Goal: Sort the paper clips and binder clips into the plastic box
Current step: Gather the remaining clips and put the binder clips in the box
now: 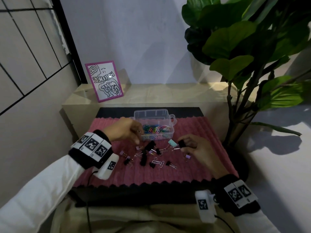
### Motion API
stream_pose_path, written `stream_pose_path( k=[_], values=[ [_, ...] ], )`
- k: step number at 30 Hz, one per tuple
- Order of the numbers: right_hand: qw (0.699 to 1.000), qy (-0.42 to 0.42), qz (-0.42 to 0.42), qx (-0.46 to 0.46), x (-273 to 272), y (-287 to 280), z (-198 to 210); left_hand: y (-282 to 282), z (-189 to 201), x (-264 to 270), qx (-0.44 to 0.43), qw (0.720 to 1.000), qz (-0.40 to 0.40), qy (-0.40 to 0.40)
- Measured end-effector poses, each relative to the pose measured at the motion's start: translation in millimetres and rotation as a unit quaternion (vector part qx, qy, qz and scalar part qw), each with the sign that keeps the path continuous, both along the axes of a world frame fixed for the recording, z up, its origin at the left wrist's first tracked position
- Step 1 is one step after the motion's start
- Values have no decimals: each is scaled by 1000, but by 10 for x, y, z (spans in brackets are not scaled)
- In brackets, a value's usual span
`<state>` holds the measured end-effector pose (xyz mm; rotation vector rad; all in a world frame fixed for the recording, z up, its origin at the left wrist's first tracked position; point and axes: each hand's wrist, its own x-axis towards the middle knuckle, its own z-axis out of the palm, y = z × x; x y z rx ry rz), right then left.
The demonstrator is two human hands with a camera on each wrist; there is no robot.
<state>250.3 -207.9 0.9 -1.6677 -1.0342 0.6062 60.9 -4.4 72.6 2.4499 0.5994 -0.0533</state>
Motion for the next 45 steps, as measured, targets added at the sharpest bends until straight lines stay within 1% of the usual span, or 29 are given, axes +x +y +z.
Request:
stream_pose_path(
  k=[1, 2, 3, 4, 8, 10, 11, 13, 15, 16, 17, 18, 19, 20, 21, 22, 24, 28, 30, 32, 35, 37, 38, 40, 42, 43, 45],
  values=[
    [999, 30, -2, 15, 1, -5, 28, 7, 10, -21, -68, 998, 4, -17],
    [998, 59, -4, 26, 1, -6, 48, 18, 10, -47, -153, 988, 8, -38],
    [996, 87, -5, 33, -3, 0, 58, 29, 0, -75, -229, 971, 15, -59],
    [993, 115, -6, 39, -8, 10, 68, 48, -16, -101, -282, 956, 26, -76],
    [970, 241, 15, 24, -49, 140, 148, 113, -114, -205, -415, 901, 69, -106],
    [960, 278, 25, 22, -43, 209, 204, 137, -167, -235, -441, 886, 82, -119],
    [961, 276, 29, 16, -29, 237, 221, 137, -182, -254, -446, 882, 90, -125],
    [966, 254, 43, 3, 7, 258, 230, 144, -238, -300, -439, 882, 104, -134],
    [964, 259, 51, -3, 18, 251, 236, 152, -289, -340, -428, 885, 129, -128],
    [963, 265, 50, -5, 22, 245, 235, 154, -302, -351, -406, 894, 147, -119],
    [962, 268, 47, -5, 18, 235, 238, 154, -315, -355, -362, 912, 160, -106],
    [963, 265, 43, -9, 22, 225, 229, 150, -316, -359, -284, 943, 156, -83],
    [965, 258, 40, -16, 23, 217, 213, 168, -317, -372, -169, 975, 138, -44],
    [969, 242, 37, -24, 35, 207, 183, 179, -321, -383, -60, 992, 107, 2],
    [974, 220, 34, -36, 44, 194, 150, 187, -360, -394, 13, 997, 68, 41],
    [979, 196, 33, -52, 51, 178, 123, 192, -421, -406, 46, 996, 28, 75],
    [982, 174, 30, -73, 55, 140, 103, 173, -538, -426, 49, 993, -22, 109],
    [967, 248, 40, -48, 116, 86, 129, 176, -603, -391, 51, 992, -19, 116],
    [964, 256, 56, -43, 156, 135, 189, 204, -605, -371, 37, 991, -13, 126],
    [962, 263, 63, -37, 191, 287, 291, 235, -606, -366, 1, 991, 0, 132],
    [965, 245, 86, -36, 252, 630, 484, 277, -522, -414, -106, 989, 16, 103],
    [971, 207, 103, -52, 297, 901, 574, 278, -440, -492, -138, 988, 19, 66],
    [976, 176, 106, -66, 309, 1056, 606, 272, -407, -549, -148, 987, 22, 49],
    [987, 61, 100, -109, 304, 1342, 655, 269, -363, -662, -170, 984, 37, 30],
    [985, -62, 88, -137, 307, 1592, 661, 297, -316, -767, -182, 981, 58, 30],
    [981, -103, 81, -146, 319, 1680, 642, 329, -292, -804, -179, 981, 69, 32],
    [970, -153, 85, -170, 347, 1777, 582, 423, -232, -823, -163, 981, 101, 36]
  ],
)
